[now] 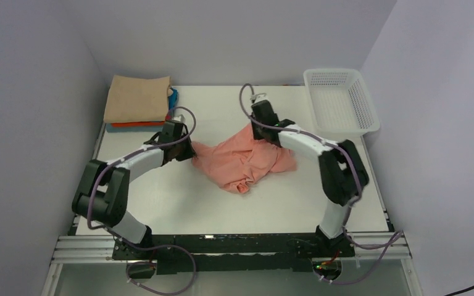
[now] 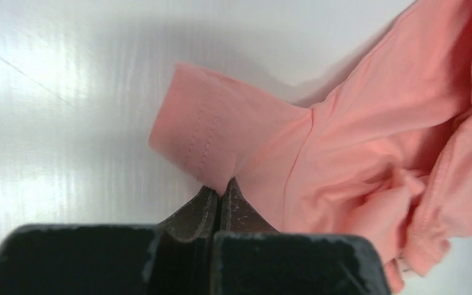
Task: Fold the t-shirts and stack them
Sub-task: Flatten out the tshirt
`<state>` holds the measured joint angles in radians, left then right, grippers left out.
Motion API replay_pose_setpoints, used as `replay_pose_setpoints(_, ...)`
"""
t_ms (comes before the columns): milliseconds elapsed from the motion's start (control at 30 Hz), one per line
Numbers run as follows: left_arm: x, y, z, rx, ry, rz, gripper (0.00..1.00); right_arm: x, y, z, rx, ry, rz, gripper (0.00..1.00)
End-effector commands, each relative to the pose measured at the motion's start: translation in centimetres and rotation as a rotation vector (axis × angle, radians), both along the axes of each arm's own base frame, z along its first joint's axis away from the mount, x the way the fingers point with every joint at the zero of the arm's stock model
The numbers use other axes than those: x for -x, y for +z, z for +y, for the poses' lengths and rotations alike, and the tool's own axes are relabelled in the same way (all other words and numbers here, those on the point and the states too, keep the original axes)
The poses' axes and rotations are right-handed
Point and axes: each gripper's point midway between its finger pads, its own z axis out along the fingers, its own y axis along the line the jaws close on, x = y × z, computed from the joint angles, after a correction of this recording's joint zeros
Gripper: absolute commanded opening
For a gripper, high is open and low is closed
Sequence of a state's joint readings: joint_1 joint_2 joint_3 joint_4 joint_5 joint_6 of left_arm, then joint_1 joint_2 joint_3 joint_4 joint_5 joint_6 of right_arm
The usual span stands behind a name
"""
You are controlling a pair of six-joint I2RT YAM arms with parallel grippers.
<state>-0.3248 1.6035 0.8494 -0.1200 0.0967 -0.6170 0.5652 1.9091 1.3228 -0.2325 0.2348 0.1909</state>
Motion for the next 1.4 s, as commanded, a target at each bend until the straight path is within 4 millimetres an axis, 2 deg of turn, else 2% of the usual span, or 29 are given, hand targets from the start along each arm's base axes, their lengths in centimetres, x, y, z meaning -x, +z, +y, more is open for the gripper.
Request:
replay_pose_setpoints(0,-2.6,7.7,2.6,-0.083,0.099,-0.239,0.0,-1.7,14.6,-4.8,-0.231,-0.171,-0.353,0.0)
replay_pose_setpoints(100,-2.9,12.2,3.8,-0.098,0.148,-0.364,0.0,-0.6,18.7,-8.7,-0.328,-0.211,-0.443,0.0)
replay_pose_setpoints(200,-2.6,17.9,5.2,-0.104,0.195,-0.514,0.0,0.8,22.6,-11.4,-0.41,-0.212,-0.517,0.0)
replay_pose_setpoints(300,-1.6,23.8,6.8,-0.111,0.237,-0.66,0.0,2.5,27.3,-13.1,-0.418,-0.21,-0.626,0.0)
replay_pose_setpoints(400,0.3,29.6,8.4,-0.111,0.281,-0.805,0.0,4.5,32.4,-14.4,-0.418,-0.216,-0.736,0.0)
replay_pose_setpoints(500,3.2,35.4,9.2,-0.075,0.278,-0.959,0.0,7.2,37.4,-14.7,-0.45,-0.168,-0.838,0.0)
replay_pose_setpoints(600,7.1,41.5,9.9,-0.02,0.258,-1.128,0.0,10.9,42.5,-14.4,-0.502,-0.086,-0.931,0.0)
replay_pose_setpoints(700,11.4,46.9,10.2,0.023,0.209,-1.271,0.0,15.4,47.3,-14.1,-0.562,0.009,-1.018,0.0)
replay_pose_setpoints(833,17.6,53.3,10.4,0.038,0.103,-1.442,0.0,21.9,52.5,-14.0,-0.632,0.123,-1.107,0.0)
replay_pose_setpoints(1000,25.4,59.3,10.7,0.063,-0.015,-1.64,0.0,29.4,56.4,-13.3,-0.694,0.298,-1.183,0.0)
replay_pose_setpoints(1067,27.7,60.9,10.5,0.07,-0.064,-1.704,0.0,31.4,57.2,-13.3,-0.701,0.338,-1.209,0.0)
replay_pose_setpoints(1133,29.0,62.1,10.4,0.073,-0.09,-1.74,0.0,32.6,57.9,-13.7,-0.703,0.338,-1.24,0.0)
replay_pose_setpoints(1200,29.0,63.0,10.1,0.069,-0.11,-1.748,0.0,32.8,58.1,-14.2,-0.693,0.314,-1.259,0.0)
replay_pose_setpoints(1267,28.3,63.4,9.8,0.059,-0.12,-1.74,0.0,32.2,58.0,-14.7,-0.682,0.276,-1.263,0.0)
replay_pose_setpoints(1367,25.4,62.9,9.3,0.051,-0.096,-1.698,0.0,29.8,57.1,-14.9,-0.655,0.22,-1.233,0.0)
